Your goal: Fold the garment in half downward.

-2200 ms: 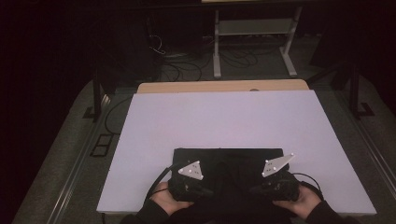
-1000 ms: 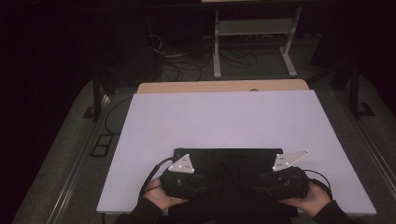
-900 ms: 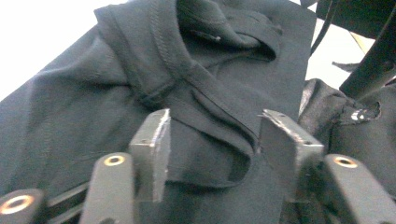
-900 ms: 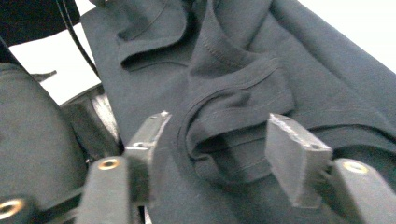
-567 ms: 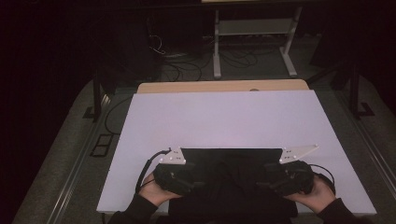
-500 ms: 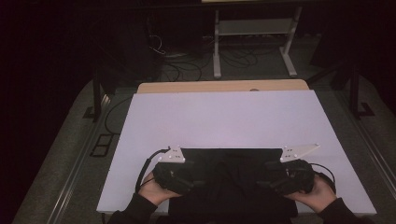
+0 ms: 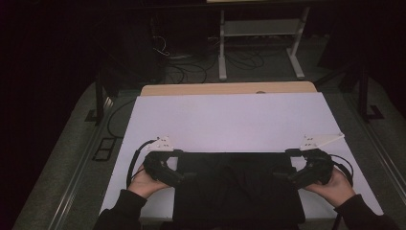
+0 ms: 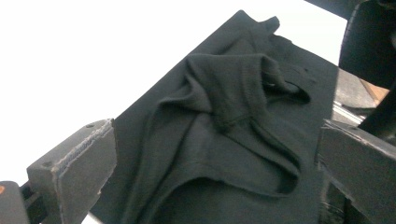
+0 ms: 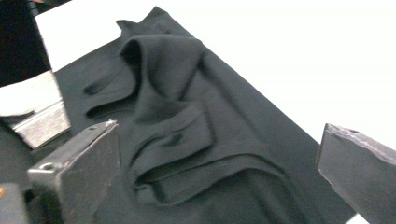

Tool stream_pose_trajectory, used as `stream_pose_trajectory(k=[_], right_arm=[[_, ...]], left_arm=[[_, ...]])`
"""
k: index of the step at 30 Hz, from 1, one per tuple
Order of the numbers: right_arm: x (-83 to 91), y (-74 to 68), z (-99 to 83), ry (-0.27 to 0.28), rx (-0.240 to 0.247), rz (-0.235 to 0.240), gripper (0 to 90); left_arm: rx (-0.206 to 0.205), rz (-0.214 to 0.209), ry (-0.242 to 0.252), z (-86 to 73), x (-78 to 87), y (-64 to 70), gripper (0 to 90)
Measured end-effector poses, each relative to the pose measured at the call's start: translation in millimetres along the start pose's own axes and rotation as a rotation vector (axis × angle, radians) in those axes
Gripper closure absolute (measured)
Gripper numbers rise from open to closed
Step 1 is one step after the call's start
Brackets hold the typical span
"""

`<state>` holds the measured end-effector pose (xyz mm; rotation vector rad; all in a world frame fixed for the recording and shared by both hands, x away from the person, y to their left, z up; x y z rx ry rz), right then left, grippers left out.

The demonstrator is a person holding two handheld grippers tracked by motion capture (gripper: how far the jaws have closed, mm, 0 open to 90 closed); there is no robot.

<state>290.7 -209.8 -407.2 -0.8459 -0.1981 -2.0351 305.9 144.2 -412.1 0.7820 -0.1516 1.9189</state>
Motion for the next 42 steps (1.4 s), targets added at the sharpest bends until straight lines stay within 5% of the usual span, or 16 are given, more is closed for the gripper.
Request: stream_pose_trajectory(k=[19,42], right_arm=[[10.8,34.0,4.4,0.032,-0.046,-0.028,0.0],[2.1,62.0,-10.7,0.026,-0.087,-0.078,0.0]], left_arm=[[0.018,0.041,0.027,3.8,1.6,-26.4,0.0],[0.101,0.087,0.031,-8.0,-8.7,-60.0,0.0]])
Point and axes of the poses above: each handheld gripper's, and its own axes: x roughly backward along the jaws, z roughly out of its top, y roughly to its right, the point moved 6 cm from there along -x, roughly forward along the jaws, and after that the axes turned 1 degree about x, right-handed, at the moved point
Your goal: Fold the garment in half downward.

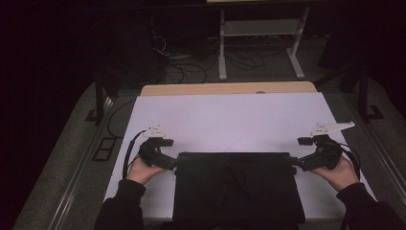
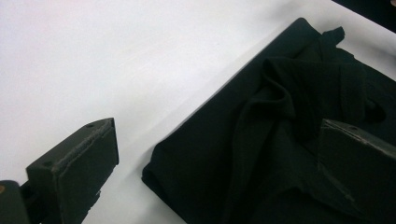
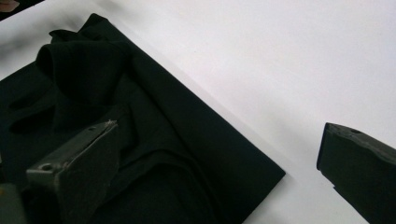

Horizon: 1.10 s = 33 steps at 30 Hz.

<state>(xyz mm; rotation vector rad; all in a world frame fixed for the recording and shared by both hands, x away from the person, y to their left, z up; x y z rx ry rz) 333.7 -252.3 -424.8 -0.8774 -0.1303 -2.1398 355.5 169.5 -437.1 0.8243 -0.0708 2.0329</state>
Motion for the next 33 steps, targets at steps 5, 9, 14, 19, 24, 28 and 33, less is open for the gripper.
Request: stream_pose_trajectory(k=[5,9,14,19,24,28,33], right_arm=[[-0.6,4.4,-2.4,0.003,-0.015,-0.008,0.0],[-1.7,9.0,-4.1,0.005,-0.021,-0.013,0.0],[-8.8,13.1,-8.4,-0.018,-0.028,-0.024,0.0],[-15.2,17.2,-11.7,-0.042,-0.032,-0.032,0.0],[-22.3,20.8,-14.6,-0.065,-0.031,-0.035,0.0],[-28.9,24.9,-19.6,-0.092,-0.039,-0.035,0.0],[-34.7,30.1,-22.9,-0.106,-0.046,-0.026,5.2]], left_arm=[[0.010,0.002,-0.010,-5.3,-3.1,-5.3,0.0],[0.011,0.011,-0.012,-7.1,-5.3,-7.9,0.0],[0.010,0.012,-0.015,-10.6,-12.0,-12.2,0.0],[0.005,0.014,-0.032,-12.9,-18.1,-14.4,0.0],[0.017,0.019,-0.027,-14.1,-22.1,-20.9,0.0],[0.028,0.022,-0.035,-17.0,-23.3,-24.6,0.0],[0.040,0.018,-0.050,-20.0,-25.8,-26.6,0.0]])
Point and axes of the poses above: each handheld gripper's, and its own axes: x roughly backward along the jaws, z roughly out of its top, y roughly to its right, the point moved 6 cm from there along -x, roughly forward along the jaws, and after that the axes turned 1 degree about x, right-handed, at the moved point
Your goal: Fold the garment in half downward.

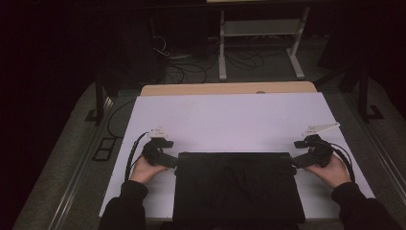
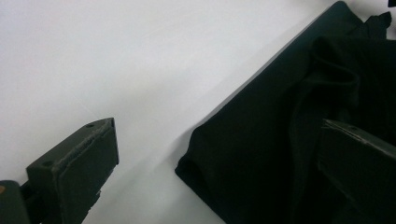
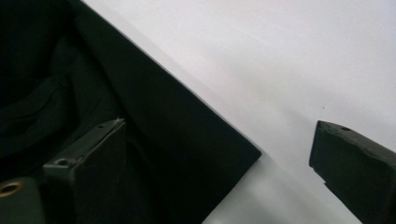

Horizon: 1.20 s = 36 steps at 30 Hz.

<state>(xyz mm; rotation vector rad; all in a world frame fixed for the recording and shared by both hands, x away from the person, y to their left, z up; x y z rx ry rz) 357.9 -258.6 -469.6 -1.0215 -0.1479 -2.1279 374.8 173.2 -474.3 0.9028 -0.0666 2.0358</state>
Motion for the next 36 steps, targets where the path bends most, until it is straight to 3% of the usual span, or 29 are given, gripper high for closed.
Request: stream_pose_trajectory(k=[12,20,27,33,36], right_arm=[[-4.8,11.2,-4.4,-0.010,-0.031,0.014,12.9],[-8.3,11.3,-4.9,-0.014,-0.013,0.004,15.2],[-10.0,10.8,-5.5,-0.021,-0.002,-0.009,18.2],[-10.7,10.6,-5.8,-0.024,-0.005,0.001,31.1],[-10.7,12.2,-6.0,-0.024,-0.018,-0.001,44.7]], left_arm=[[0.011,-0.010,-0.049,-4.6,-7.2,-1.4,0.0],[0.005,-0.016,-0.054,-4.4,-8.8,-3.1,5.7],[0.055,-0.042,-0.060,-4.9,-10.7,-6.7,13.0],[0.021,-0.006,-0.060,-3.6,-10.7,-6.1,25.8],[0.017,0.011,-0.062,-2.2,-12.6,-5.6,35.3]])
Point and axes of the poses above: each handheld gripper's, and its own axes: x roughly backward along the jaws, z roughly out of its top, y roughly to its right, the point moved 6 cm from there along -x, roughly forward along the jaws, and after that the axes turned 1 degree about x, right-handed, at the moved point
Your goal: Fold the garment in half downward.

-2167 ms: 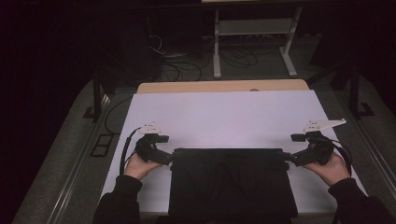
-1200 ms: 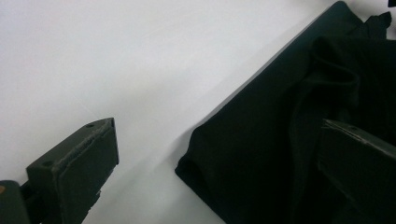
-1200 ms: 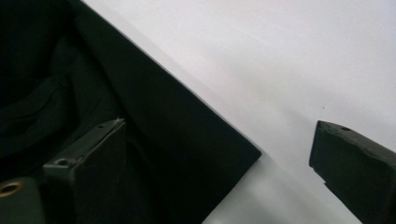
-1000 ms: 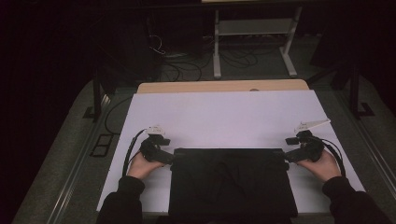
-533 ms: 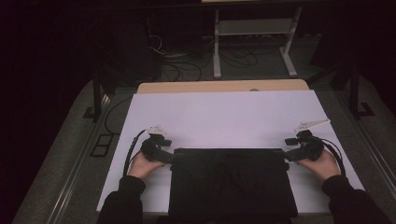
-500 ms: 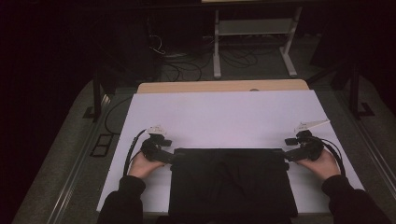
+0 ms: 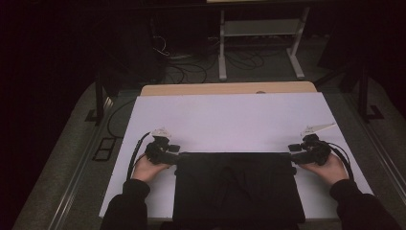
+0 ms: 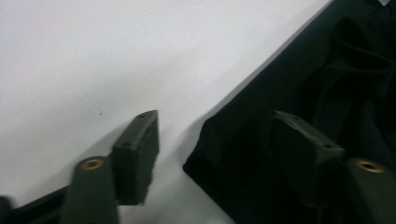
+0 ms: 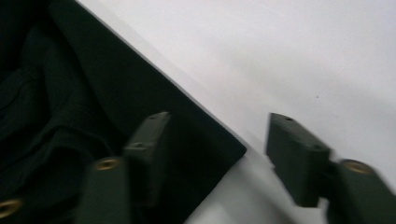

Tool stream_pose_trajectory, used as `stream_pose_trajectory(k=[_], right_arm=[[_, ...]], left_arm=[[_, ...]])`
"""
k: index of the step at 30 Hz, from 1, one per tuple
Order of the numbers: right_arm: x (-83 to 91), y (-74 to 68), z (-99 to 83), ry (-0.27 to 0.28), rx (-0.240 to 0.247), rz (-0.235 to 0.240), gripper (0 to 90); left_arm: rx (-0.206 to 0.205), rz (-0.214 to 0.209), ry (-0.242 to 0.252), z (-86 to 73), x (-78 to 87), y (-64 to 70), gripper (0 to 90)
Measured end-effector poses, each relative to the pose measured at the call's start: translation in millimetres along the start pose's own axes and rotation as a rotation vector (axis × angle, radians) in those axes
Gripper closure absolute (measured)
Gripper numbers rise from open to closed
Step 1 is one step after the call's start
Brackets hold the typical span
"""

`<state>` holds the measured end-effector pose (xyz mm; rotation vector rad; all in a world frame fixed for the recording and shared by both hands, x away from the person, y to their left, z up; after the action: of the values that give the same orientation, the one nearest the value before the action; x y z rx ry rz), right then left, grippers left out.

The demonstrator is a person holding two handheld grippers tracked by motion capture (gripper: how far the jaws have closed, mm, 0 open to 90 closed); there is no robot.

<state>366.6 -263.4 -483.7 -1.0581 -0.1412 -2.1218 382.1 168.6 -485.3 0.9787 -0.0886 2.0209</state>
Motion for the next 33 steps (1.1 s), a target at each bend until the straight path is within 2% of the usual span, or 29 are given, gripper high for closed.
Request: stream_pose_trajectory(k=[4,9,11,12,15,18,25,27,30,33], right_arm=[[0.7,0.2,-0.6,0.000,-0.003,0.017,56.2],[-2.0,0.0,-1.5,-0.016,0.004,0.006,68.8],[-2.9,-0.4,-2.0,-0.024,0.004,0.003,74.9],[-3.1,-1.3,-2.2,-0.027,0.007,0.008,78.1],[-2.9,-0.6,-3.2,-0.036,0.002,0.014,85.4],[-1.5,0.1,-3.9,-0.039,-0.005,0.018,86.2],[0.8,-0.8,-2.8,-0.034,0.004,-0.005,86.7],[2.3,-1.0,-2.2,-0.031,0.005,-0.017,86.9],[4.2,-1.3,-1.1,-0.027,0.001,-0.031,87.2],[5.1,-2.6,0.3,-0.020,0.012,-0.052,87.4]], left_arm=[[-0.019,0.008,-0.009,0.6,-1.1,1.1,44.8],[-0.040,0.018,-0.019,0.7,-0.5,1.7,61.1],[-0.050,0.018,-0.035,0.3,-1.0,2.4,67.5],[-0.055,0.010,-0.061,-0.2,-1.1,2.0,71.3],[-0.065,0.022,-0.074,1.1,0.2,1.0,79.3],[-0.076,0.038,-0.072,1.6,1.3,1.6,83.9],[-0.124,0.104,-0.073,5.3,7.4,3.3,85.8],[-0.120,0.090,-0.064,6.4,10.1,3.5,86.3],[-0.112,0.098,-0.052,7.1,13.1,2.2,86.6],[-0.124,0.120,-0.040,9.2,15.6,1.3,86.7]])
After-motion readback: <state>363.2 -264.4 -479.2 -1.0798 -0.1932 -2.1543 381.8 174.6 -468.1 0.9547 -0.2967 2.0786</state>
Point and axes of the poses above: each handheld gripper's, and its own axes: x roughly backward along the jaws, z roughly out of its top, y roughly to its right, the point moved 6 cm from there along -x, roughly forward along the jaws, and after that the axes turned 1 degree about x, right-handed, at the moved point
